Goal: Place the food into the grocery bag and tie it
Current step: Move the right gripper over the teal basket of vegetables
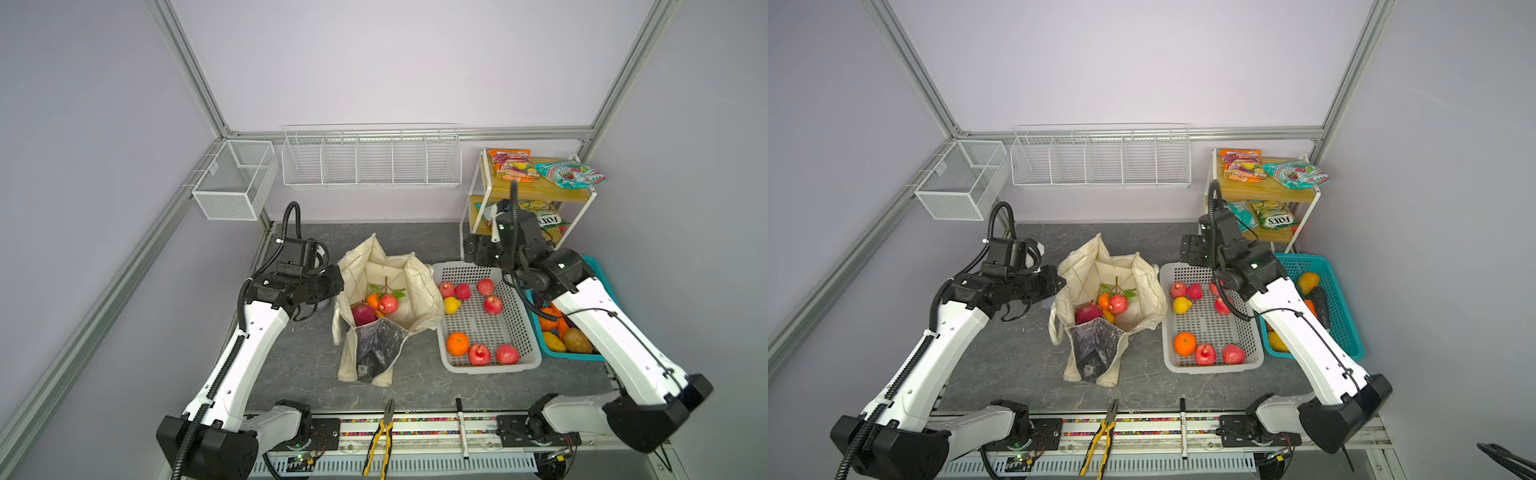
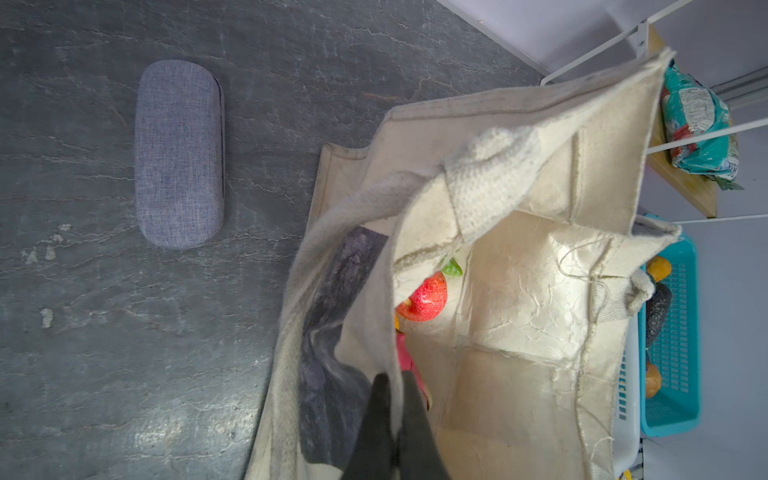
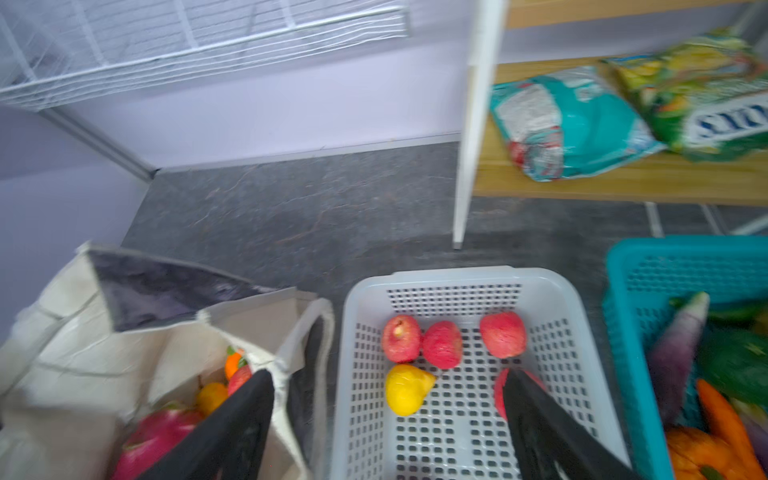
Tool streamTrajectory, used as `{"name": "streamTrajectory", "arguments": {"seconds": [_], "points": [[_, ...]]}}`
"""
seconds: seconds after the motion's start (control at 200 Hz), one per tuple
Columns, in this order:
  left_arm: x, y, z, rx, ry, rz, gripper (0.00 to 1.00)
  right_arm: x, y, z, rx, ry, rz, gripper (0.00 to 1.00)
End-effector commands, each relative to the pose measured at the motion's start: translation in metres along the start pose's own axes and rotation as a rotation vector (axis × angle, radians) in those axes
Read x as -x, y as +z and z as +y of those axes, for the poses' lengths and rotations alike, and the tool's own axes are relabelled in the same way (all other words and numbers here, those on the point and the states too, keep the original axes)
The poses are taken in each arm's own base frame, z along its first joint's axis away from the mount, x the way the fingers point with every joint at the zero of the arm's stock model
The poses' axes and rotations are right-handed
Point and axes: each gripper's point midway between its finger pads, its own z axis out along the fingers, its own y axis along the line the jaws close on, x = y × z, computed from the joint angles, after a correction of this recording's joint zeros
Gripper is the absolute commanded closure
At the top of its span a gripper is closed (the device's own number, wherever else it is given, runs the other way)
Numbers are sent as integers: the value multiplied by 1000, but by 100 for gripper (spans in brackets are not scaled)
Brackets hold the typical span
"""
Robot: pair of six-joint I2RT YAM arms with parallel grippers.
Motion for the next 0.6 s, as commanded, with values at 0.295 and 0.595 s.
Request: {"name": "streamTrajectory", "arguments": {"seconds": [0.295, 0.595], "points": [[-14, -7, 18, 68, -94, 3, 100, -40, 13, -175, -371, 438, 96, 8], [-22, -6, 19, 63, -86, 20, 100, -80, 14, -227, -550, 562, 253, 10]]}}
